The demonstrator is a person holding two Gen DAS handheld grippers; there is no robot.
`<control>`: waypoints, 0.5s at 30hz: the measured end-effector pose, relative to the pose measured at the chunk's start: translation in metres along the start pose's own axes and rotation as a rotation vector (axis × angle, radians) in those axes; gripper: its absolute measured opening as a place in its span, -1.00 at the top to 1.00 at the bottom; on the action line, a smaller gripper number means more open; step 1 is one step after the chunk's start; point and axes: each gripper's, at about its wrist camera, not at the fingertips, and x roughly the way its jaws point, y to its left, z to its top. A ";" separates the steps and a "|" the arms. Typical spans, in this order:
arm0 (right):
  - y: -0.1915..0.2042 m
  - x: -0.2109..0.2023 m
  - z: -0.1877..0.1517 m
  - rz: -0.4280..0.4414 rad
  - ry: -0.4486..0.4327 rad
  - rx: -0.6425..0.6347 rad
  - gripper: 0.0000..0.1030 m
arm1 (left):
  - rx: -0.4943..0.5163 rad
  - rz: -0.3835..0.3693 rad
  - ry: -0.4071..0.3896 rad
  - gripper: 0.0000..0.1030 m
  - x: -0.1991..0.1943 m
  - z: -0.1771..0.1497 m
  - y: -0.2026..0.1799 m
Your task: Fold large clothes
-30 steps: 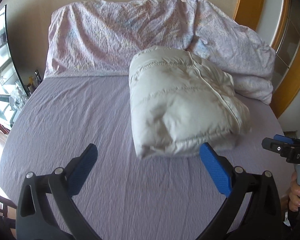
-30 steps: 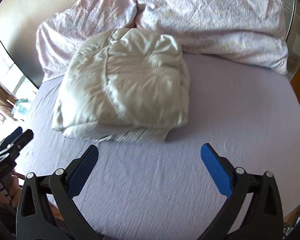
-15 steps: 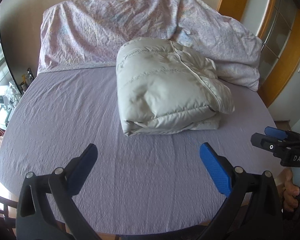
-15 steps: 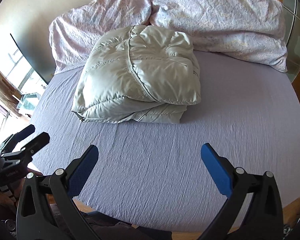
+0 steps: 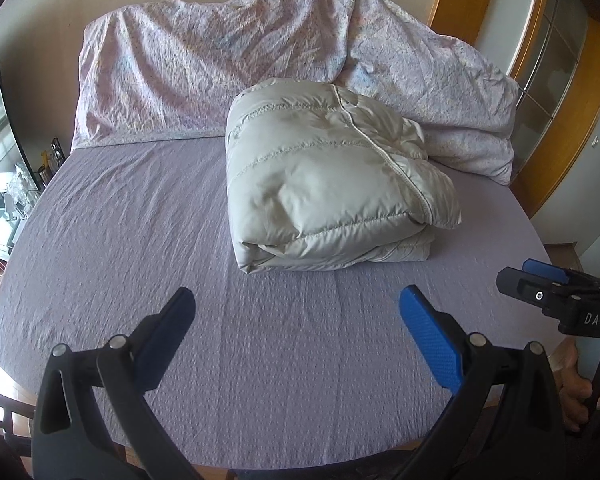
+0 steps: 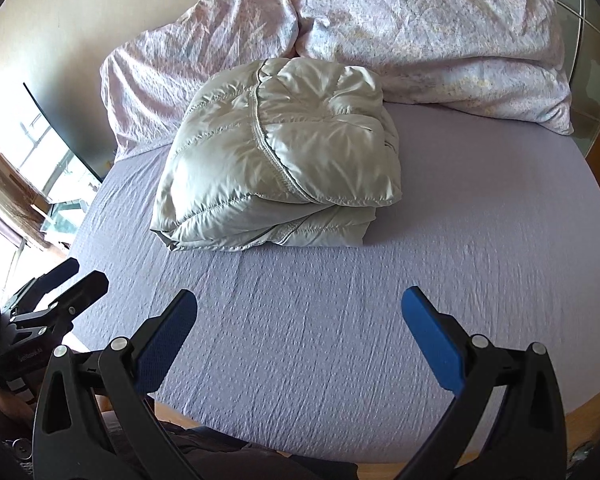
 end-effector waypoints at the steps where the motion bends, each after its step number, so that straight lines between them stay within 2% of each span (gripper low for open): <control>1: 0.000 0.000 0.000 0.002 -0.001 0.003 -0.97 | -0.002 -0.004 -0.001 -0.96 0.000 0.000 0.000; 15: 0.000 -0.001 0.000 0.037 -0.018 0.007 -0.97 | -0.010 -0.022 -0.003 -0.96 0.002 0.001 -0.003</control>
